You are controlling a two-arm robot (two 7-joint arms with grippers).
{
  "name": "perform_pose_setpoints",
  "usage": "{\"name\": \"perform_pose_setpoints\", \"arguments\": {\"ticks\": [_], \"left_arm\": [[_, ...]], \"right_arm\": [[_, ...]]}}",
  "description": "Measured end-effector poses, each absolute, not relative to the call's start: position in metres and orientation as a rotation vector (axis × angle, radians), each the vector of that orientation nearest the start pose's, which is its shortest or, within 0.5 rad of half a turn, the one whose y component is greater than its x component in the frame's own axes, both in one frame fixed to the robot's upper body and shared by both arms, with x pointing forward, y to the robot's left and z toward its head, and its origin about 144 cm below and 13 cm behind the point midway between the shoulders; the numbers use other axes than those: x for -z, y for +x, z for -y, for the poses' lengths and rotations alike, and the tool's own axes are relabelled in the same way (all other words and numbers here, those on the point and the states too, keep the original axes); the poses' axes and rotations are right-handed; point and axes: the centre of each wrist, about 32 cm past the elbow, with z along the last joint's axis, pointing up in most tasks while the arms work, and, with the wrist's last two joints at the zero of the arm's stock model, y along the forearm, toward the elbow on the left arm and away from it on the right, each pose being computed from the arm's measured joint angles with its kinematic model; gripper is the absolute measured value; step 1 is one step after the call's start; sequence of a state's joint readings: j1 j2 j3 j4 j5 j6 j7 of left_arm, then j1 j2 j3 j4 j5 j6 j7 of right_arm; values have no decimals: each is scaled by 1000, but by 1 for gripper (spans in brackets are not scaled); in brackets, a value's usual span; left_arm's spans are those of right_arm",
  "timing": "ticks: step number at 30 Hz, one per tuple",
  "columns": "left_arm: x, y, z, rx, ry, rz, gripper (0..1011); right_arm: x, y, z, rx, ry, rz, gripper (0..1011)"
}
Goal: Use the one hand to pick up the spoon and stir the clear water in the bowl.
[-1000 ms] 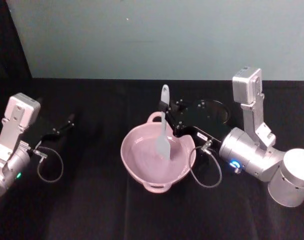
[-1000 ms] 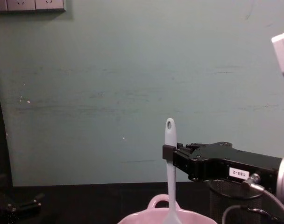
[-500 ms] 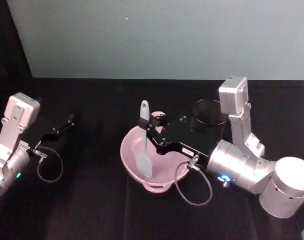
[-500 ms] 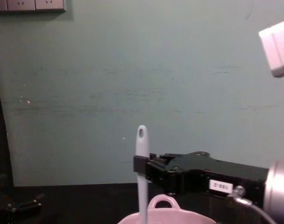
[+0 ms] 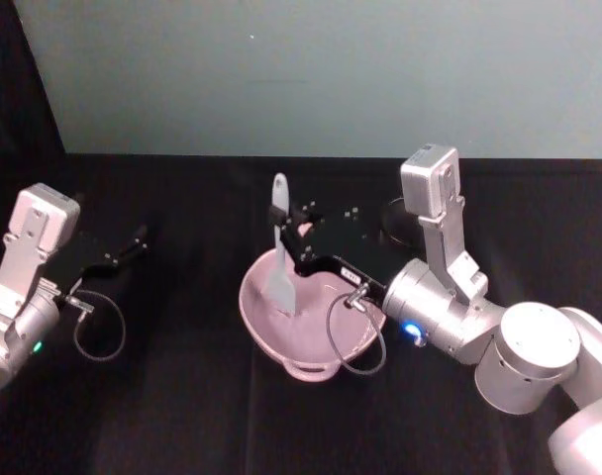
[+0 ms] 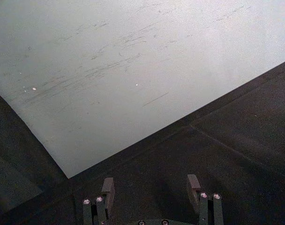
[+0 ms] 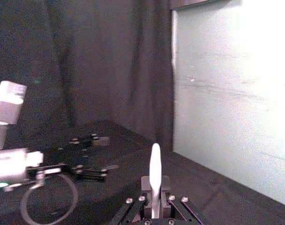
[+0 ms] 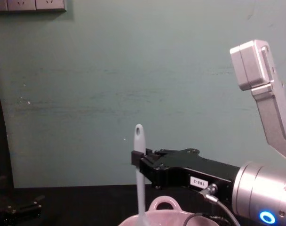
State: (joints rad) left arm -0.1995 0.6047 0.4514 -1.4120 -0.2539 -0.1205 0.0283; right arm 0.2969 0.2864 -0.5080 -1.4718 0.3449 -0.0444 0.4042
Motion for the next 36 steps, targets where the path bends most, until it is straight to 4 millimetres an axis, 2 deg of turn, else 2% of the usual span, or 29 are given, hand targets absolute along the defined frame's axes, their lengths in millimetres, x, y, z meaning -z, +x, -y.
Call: {"name": "perform_pose_setpoints", "arguments": {"ticks": [8,13,19,26,31,36], "left_arm": [[-1140,489,-310,-1248,304,285,1011],[-1140,489,-310,-1248,305,285,1011],[-1140,489,-310,-1248,304,285,1011],[-1140,489,-310,-1248,304,285,1011],[-1140,489,-310,-1248,304,285,1011],[-1140,489,-310,-1248,305,285,1011]], "right_arm": [[-1178,520,177,801,19,118,110],[-1182,523,193,825,1,126,110],[-1188,510,216,783,-9,105,110],[-1194,494,229,715,3,60,110],[-1195,485,229,671,10,17,110],[-1192,480,220,632,5,-17,110]]}}
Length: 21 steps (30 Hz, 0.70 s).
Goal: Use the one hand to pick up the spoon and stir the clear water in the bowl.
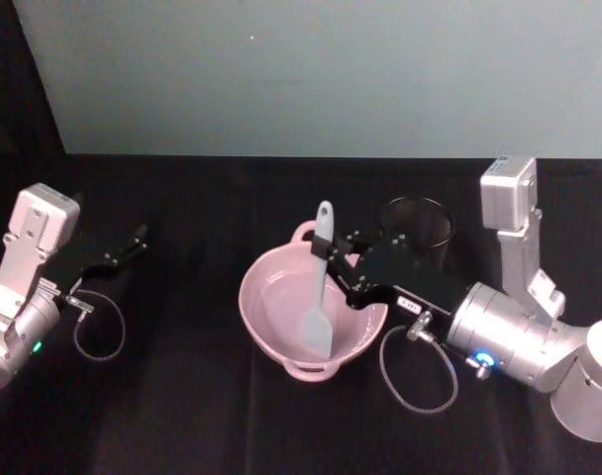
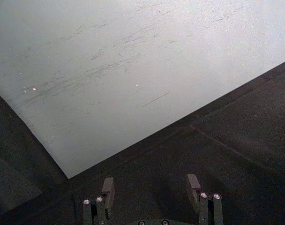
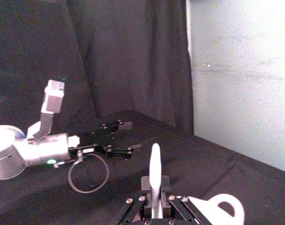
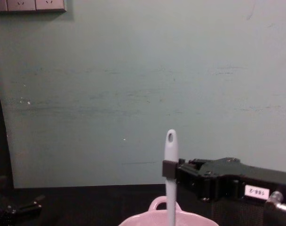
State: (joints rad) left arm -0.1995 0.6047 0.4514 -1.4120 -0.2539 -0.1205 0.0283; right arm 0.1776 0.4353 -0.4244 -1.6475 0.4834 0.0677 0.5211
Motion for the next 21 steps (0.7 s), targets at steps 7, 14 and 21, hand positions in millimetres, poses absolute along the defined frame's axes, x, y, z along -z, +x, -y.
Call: {"name": "perform_pose_setpoints", "arguments": {"ticks": [7,14,21], "left_arm": [[-1140,489,-310,-1248,304,285,1011],[-1140,489,-310,-1248,304,285,1011],[-1140,489,-310,-1248,304,285,1011]], "right_arm": [[-1187,480,204,597,11,-27,110],[-1182,488,189,599,29,-17,110],[-1180,501,176,617,29,10,110]]}}
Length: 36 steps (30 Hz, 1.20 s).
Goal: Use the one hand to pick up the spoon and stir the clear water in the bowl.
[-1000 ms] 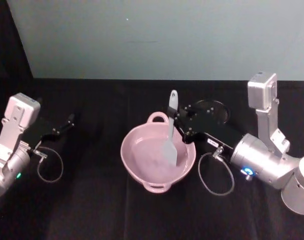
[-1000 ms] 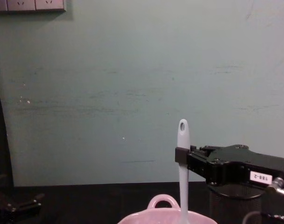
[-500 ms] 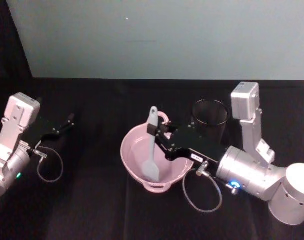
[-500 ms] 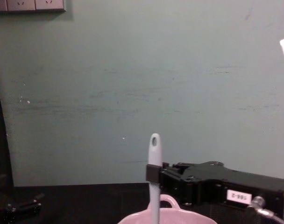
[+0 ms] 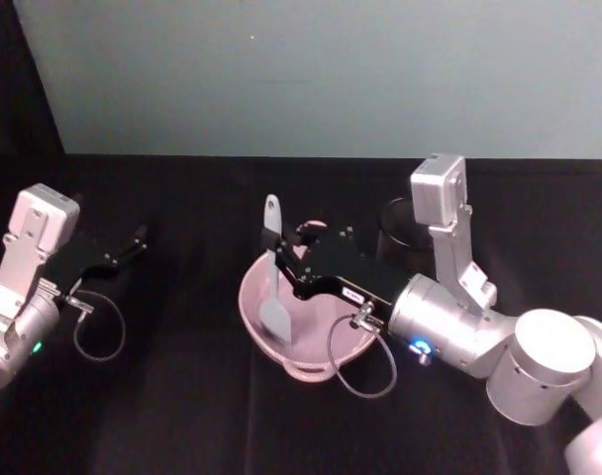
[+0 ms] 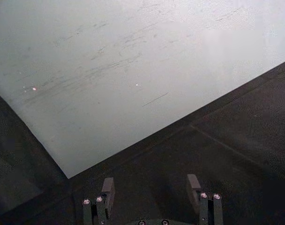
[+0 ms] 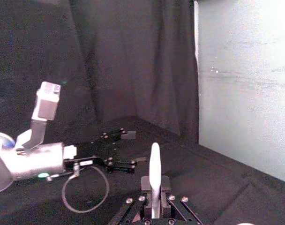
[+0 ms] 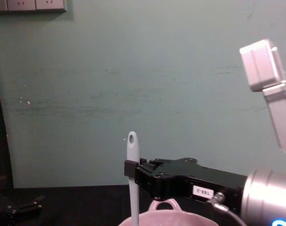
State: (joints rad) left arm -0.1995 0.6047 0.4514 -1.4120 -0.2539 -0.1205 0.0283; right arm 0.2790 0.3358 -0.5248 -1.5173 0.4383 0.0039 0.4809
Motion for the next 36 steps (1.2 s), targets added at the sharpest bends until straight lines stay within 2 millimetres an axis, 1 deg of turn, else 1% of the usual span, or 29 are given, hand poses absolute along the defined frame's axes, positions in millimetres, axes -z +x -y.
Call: {"name": "perform_pose_setpoints", "arguments": {"ticks": [1,3,7,18,23,25,30,36], "left_arm": [[-1140,489,-310,-1248,304,285,1011],[-1140,489,-310,-1248,305,285,1011],[-1140,489,-310,-1248,304,285,1011],[-1140,489,-310,-1248,304,285,1011],[-1140,489,-310,-1248,305,285,1011],[-1140,489,-310,-1248,304,285,1011],[-1140,489,-310,-1248,304,285,1011],[-1140,489,-310,-1248,305,285,1011]], "right_arm": [[-1180,501,176,617,29,10,110],[-1179,507,172,636,27,27,110],[-1177,515,170,675,22,49,110],[-1177,526,179,773,17,96,110],[-1178,527,190,814,11,108,110],[-1178,527,192,818,10,109,110],[-1179,524,204,835,7,109,110],[-1190,515,219,793,-6,75,110]]}}
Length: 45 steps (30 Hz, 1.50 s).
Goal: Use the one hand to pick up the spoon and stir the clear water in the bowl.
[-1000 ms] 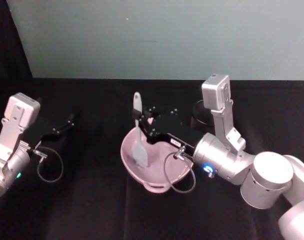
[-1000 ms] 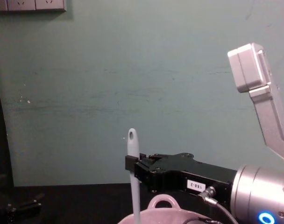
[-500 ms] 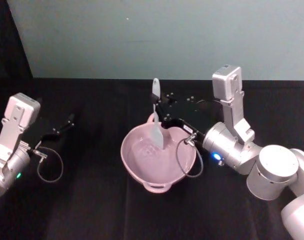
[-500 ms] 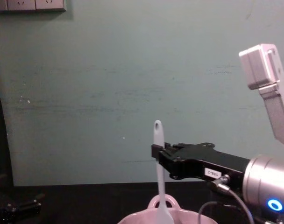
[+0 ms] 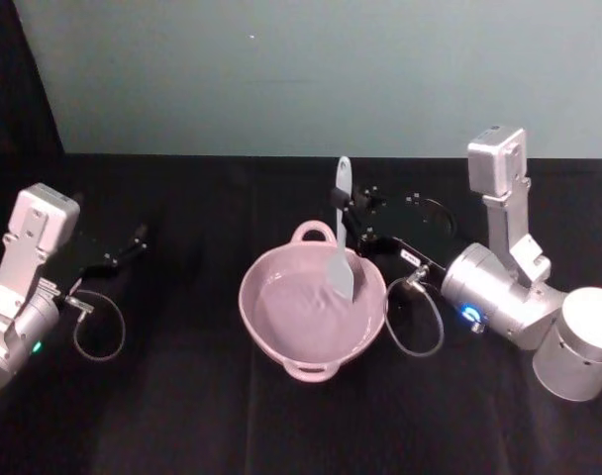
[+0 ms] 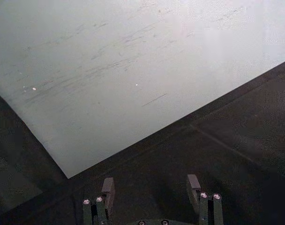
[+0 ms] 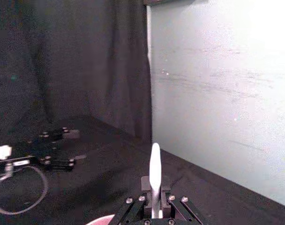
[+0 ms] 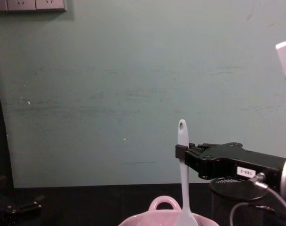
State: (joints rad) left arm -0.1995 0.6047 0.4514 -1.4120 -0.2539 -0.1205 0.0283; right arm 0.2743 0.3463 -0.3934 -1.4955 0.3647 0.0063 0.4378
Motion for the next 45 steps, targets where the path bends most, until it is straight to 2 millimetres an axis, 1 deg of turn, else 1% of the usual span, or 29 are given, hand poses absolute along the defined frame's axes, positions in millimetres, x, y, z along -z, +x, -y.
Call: {"name": "perform_pose_setpoints", "arguments": {"ticks": [6,11,16,20,23,29,36,39,45], "left_arm": [[-1140,489,-310,-1248,304,285,1011],[-1140,489,-310,-1248,304,285,1011],[-1140,489,-310,-1248,304,285,1011],[-1140,489,-310,-1248,304,285,1011],[-1140,489,-310,-1248,305,285,1011],[-1140,489,-310,-1248,304,285,1011],[-1140,489,-310,-1248,304,285,1011],[-1140,489,-310,-1248,304,285,1011],[-1140,489,-310,-1248,305,285,1011]], "right_arm": [[-1197,506,223,744,-1,50,110],[-1200,497,223,704,4,32,110],[-1200,492,215,646,15,7,110],[-1201,491,209,626,21,0,110],[-1200,495,200,613,25,-6,110],[-1197,503,190,624,30,7,110],[-1191,512,183,652,42,21,110],[-1186,519,179,679,49,31,110],[-1180,527,177,728,55,48,110]]}}
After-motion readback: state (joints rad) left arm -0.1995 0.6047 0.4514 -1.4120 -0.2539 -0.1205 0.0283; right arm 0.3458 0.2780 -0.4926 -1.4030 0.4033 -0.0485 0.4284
